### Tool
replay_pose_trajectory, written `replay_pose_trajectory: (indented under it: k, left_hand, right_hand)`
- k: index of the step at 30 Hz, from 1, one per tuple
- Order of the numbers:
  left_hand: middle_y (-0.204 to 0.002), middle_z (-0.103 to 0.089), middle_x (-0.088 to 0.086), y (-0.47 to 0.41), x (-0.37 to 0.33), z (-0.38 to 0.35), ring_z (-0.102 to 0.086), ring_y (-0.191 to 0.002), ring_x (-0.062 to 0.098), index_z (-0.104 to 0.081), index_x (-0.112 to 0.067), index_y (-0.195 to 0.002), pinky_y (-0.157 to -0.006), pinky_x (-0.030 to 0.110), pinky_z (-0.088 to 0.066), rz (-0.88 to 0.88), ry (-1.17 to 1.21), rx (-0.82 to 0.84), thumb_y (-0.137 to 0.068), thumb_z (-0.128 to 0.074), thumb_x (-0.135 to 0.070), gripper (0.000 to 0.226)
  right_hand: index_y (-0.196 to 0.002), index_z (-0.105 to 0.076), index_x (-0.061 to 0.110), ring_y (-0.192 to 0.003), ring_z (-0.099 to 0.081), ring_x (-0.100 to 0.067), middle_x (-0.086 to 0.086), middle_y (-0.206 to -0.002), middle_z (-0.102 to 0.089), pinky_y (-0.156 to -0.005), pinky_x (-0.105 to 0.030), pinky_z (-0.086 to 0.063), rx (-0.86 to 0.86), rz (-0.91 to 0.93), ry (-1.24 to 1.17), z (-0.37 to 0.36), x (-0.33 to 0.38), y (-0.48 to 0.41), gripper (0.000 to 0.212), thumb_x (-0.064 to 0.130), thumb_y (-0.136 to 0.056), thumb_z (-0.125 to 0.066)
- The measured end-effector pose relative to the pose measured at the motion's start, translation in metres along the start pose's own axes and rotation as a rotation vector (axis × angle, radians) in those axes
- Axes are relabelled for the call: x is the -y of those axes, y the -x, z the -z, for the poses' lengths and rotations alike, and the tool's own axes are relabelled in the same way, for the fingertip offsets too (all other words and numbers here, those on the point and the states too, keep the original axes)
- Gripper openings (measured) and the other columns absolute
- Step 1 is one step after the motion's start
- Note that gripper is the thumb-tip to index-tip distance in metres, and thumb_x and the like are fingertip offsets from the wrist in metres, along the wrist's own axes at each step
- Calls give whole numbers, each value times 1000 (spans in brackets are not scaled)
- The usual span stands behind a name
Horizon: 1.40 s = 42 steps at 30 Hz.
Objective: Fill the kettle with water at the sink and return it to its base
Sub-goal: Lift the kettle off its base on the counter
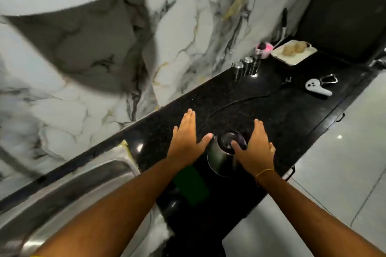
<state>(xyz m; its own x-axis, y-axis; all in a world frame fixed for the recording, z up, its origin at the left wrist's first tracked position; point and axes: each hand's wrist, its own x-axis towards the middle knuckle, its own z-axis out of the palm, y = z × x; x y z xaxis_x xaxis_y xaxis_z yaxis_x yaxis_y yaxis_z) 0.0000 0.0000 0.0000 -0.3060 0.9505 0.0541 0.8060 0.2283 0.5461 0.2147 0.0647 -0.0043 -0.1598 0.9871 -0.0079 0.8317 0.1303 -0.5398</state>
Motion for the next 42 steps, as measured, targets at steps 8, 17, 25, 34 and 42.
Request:
replay_pose_trajectory:
  k: [8,17,25,34,42]
  left_hand:
    - [-175,-18,7,-31,-34,-70,-22,-159,26,-9,-19,-167,-126,43,-23,379,499,253,-92,-49,-74,101]
    - [-156,-53,3,-31,-26,-98,-45,-145,27,-53,-30,-149,-120,42,-31,593,788,230,-93,-30,-81,79]
    - [-164,-44,-1,-30,-23,-95,-33,-154,25,-45,-31,-155,-128,52,-22,631,904,214,-76,-32,-90,100]
    - [-120,-71,-8,-3,-57,-42,-63,-105,3,-68,-29,-122,-94,25,-48,519,778,-168,-104,-42,-57,43]
    - [-83,-65,-5,53,-81,15,-62,-71,6,-62,-19,-88,-60,12,-44,685,700,-478,-97,-61,-53,34]
  right_hand:
    - [-84,-59,13,-57,-70,-11,-4,-59,-72,-61,-33,-53,260,-220,-293,-19,-57,-16,79,92,-74,-48]
    - [-45,-58,-5,-43,-57,-32,-28,-47,-56,-59,-32,-55,449,-179,-703,-43,-83,-20,98,84,-85,-50]
    - [-38,-51,9,-35,-44,-26,-27,-42,-47,-46,-29,-44,272,-105,-755,-46,-69,-14,79,73,-81,-69]
    - [-41,-54,12,-34,-44,-21,-9,-39,-50,-41,-26,-42,61,-13,-864,-33,-20,6,72,67,-86,-66]
    - [-51,-55,19,-40,-48,-16,0,-44,-51,-44,-37,-40,-87,228,-780,-42,71,36,57,46,-100,-48]
